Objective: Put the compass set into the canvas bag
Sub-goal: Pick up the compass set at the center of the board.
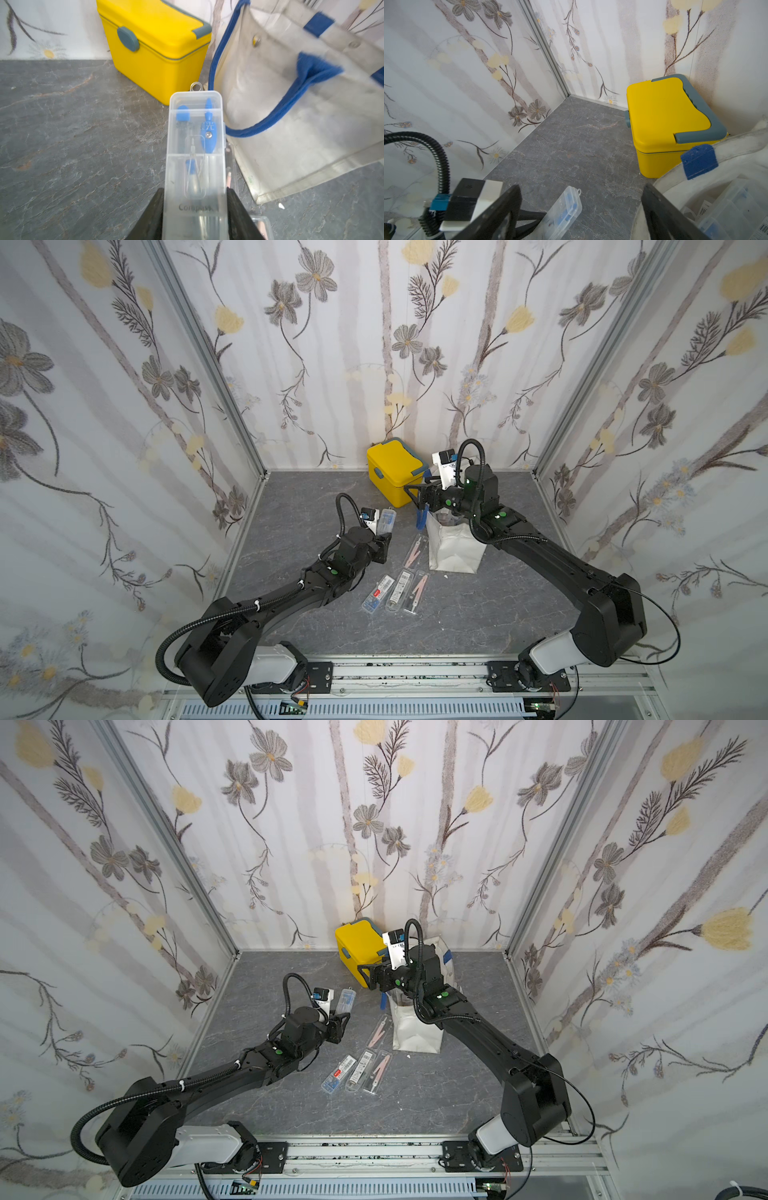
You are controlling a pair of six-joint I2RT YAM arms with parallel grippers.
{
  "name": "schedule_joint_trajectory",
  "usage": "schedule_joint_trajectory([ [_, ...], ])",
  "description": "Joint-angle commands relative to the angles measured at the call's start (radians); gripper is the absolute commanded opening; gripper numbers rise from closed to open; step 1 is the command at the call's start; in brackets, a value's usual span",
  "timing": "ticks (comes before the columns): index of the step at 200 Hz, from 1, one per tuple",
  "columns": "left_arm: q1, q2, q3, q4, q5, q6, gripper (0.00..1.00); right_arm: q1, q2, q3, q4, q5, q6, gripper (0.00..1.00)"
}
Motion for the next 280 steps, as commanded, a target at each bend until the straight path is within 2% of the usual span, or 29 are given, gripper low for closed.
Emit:
schedule_joint_trajectory([
  [1, 0.001, -0.024, 0.002, 0.109, 0.014, -0.022, 0.41, 0.014, 0.030, 0.048, -0.073, -0.005, 0.021, 0.81],
  [33, 0.002, -0.055, 0.018, 0.144, 0.029, -0.036, 0.41, 0.032, 0.085, 0.094, -0.100, -0.057, 0.041, 0.70],
  [86, 0.002, -0.068, 0.035, 0.174, 0.037, -0.043, 0.41, 0.050, 0.137, 0.126, -0.111, -0.135, 0.060, 0.67],
  [115, 0.002, -0.063, 0.041, 0.176, 0.038, -0.043, 0.41, 0.061, 0.157, 0.129, -0.083, -0.177, 0.085, 0.59],
  [134, 0.001, -0.059, 0.043, 0.174, 0.024, -0.040, 0.41, 0.067, 0.170, 0.141, -0.086, -0.184, 0.098, 0.51],
  [146, 0.002, -0.056, 0.043, 0.177, 0.012, -0.036, 0.41, 0.069, 0.180, 0.148, -0.086, -0.186, 0.106, 0.42],
  [157, 0.002, -0.050, 0.044, 0.178, 0.002, -0.032, 0.41, 0.069, 0.183, 0.150, -0.075, -0.193, 0.116, 0.39],
  [190, 0.002, -0.032, 0.044, 0.194, -0.016, -0.024, 0.41, 0.071, 0.195, 0.150, -0.042, -0.222, 0.148, 0.23],
  [215, 0.002, -0.005, 0.055, 0.194, -0.018, -0.018, 0.42, 0.071, 0.204, 0.149, -0.017, -0.237, 0.163, 0.17],
  [223, 0.002, 0.001, 0.056, 0.196, -0.018, -0.017, 0.45, 0.071, 0.204, 0.149, -0.011, -0.239, 0.167, 0.16],
  [231, 0.002, 0.002, 0.058, 0.196, -0.018, -0.017, 0.53, 0.071, 0.204, 0.149, -0.006, -0.241, 0.169, 0.16],
  [254, 0.003, -0.008, 0.056, 0.194, -0.025, -0.007, 0.99, 0.067, 0.200, 0.154, -0.002, -0.229, 0.165, 0.15],
  [280, 0.005, -0.024, 0.052, 0.165, -0.027, 0.032, 1.00, 0.044, 0.180, 0.168, -0.004, -0.221, 0.150, 0.15],
])
